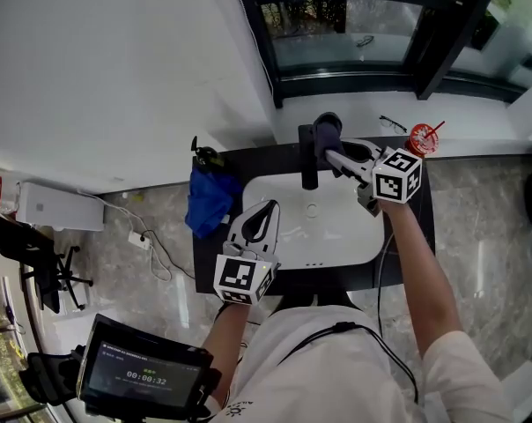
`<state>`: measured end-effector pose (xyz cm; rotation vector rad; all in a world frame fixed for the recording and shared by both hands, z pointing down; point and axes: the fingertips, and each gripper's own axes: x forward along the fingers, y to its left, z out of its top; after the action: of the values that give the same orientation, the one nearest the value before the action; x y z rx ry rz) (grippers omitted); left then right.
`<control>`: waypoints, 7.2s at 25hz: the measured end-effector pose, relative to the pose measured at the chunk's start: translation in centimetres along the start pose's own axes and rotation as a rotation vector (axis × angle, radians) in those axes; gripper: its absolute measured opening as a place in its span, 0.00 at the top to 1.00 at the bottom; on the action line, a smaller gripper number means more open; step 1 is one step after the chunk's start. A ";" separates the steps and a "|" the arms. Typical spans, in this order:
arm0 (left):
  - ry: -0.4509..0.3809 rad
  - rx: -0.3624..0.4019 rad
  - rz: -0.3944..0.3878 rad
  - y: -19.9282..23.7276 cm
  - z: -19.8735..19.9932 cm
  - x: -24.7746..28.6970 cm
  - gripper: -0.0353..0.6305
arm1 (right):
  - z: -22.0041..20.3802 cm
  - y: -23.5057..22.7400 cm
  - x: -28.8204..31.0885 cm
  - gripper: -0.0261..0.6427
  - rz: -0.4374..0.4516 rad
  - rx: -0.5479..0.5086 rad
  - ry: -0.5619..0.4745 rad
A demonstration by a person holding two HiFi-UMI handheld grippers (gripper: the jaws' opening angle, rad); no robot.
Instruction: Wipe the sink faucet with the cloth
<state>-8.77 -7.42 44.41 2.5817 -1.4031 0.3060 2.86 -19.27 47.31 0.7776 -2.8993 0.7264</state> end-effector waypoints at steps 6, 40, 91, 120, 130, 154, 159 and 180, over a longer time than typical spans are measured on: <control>-0.008 -0.004 -0.008 -0.6 0.0 -0.5 0.96 | -0.2 3.9 -0.5 0.80 0.104 -0.040 0.033; 0.004 -0.035 0.051 0.9 -0.8 -0.8 0.96 | -11.4 2.9 1.5 0.80 0.324 -0.097 0.820; 0.019 -0.028 0.048 1.1 -1.1 -1.0 0.96 | -9.1 -4.6 0.1 0.80 0.060 0.098 0.630; 0.027 -0.021 0.064 1.8 -2.1 -1.6 0.96 | -11.7 2.6 1.3 0.80 0.386 0.038 0.825; 0.026 -0.028 0.069 1.7 -1.6 -1.4 0.96 | -9.4 -1.5 1.7 0.80 0.231 0.064 0.729; 0.030 -0.020 0.034 1.1 -1.6 -1.3 0.96 | -10.4 3.0 -4.6 0.80 0.295 0.088 0.601; 0.024 -0.018 0.025 0.8 -1.3 -1.1 0.96 | -11.0 4.2 -3.4 0.80 0.332 0.079 0.637; 0.038 -0.023 0.064 1.7 -1.6 -1.5 0.96 | -8.4 -4.2 1.5 0.80 0.117 0.125 0.578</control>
<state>-11.15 -6.77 45.66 2.5029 -1.4689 0.3441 2.99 -19.36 56.79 0.3271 -2.4026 0.9609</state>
